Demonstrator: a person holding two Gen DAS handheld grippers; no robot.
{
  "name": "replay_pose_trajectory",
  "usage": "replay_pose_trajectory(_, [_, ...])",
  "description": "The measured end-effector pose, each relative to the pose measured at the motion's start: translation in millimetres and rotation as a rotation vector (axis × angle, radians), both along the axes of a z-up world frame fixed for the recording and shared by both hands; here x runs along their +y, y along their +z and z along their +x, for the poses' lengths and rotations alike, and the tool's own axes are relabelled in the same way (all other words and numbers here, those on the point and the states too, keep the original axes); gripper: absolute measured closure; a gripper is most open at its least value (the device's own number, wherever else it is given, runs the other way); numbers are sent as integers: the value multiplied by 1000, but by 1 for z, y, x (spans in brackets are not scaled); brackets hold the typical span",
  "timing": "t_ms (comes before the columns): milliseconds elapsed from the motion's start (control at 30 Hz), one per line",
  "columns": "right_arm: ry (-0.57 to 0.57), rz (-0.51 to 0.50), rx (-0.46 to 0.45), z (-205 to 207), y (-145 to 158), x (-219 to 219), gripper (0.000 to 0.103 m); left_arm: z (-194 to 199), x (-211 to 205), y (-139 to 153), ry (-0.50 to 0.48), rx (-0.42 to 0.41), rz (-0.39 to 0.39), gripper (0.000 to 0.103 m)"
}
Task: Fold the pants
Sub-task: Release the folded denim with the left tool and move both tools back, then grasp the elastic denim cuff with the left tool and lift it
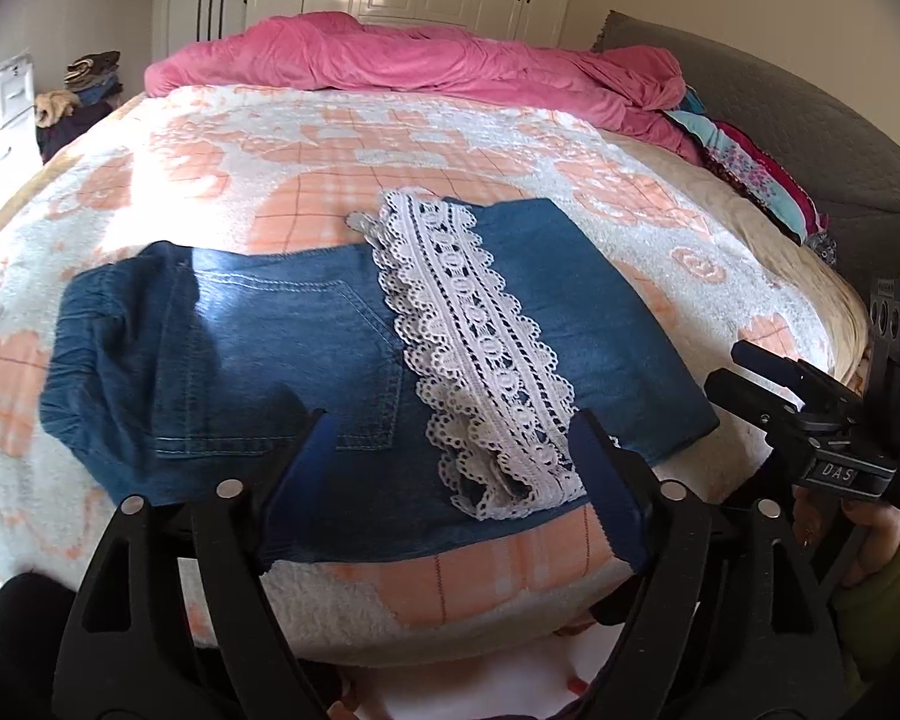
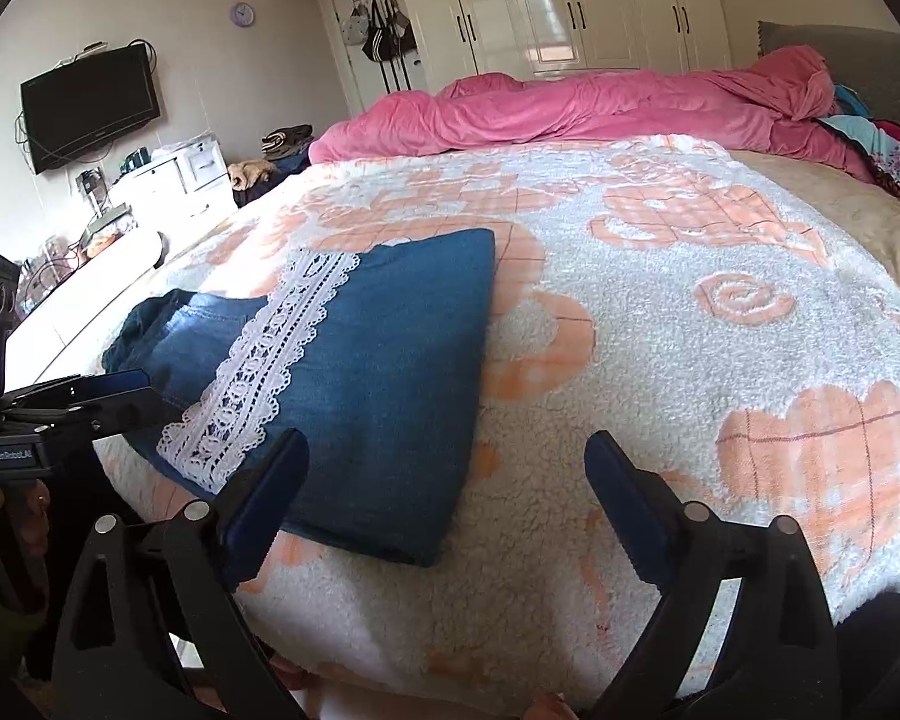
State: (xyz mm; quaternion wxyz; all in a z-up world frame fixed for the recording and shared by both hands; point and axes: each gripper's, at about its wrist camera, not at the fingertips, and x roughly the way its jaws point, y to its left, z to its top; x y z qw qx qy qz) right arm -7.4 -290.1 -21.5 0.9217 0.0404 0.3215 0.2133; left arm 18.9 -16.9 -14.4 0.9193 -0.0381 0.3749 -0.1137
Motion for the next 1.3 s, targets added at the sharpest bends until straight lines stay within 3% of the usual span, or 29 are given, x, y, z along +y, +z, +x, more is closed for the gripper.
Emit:
replay_pose_trajectory(367, [-5,-13,-22,-3,15,9,9,-13,32,20,81,-55,-18,12])
replay_pose_trajectory(900, [129,-59,-13,16,43,66,9,-32,122,11,291,-32,-93,10])
replay_pose_trajectory(1167, [314,-88,10,39,62,134,9,-30,132,-5,287,22,-143,10])
replay_pose_trajectory(1300, [425,-111,41,51,67,175,9,-26,136,-11,285,42,-209,12])
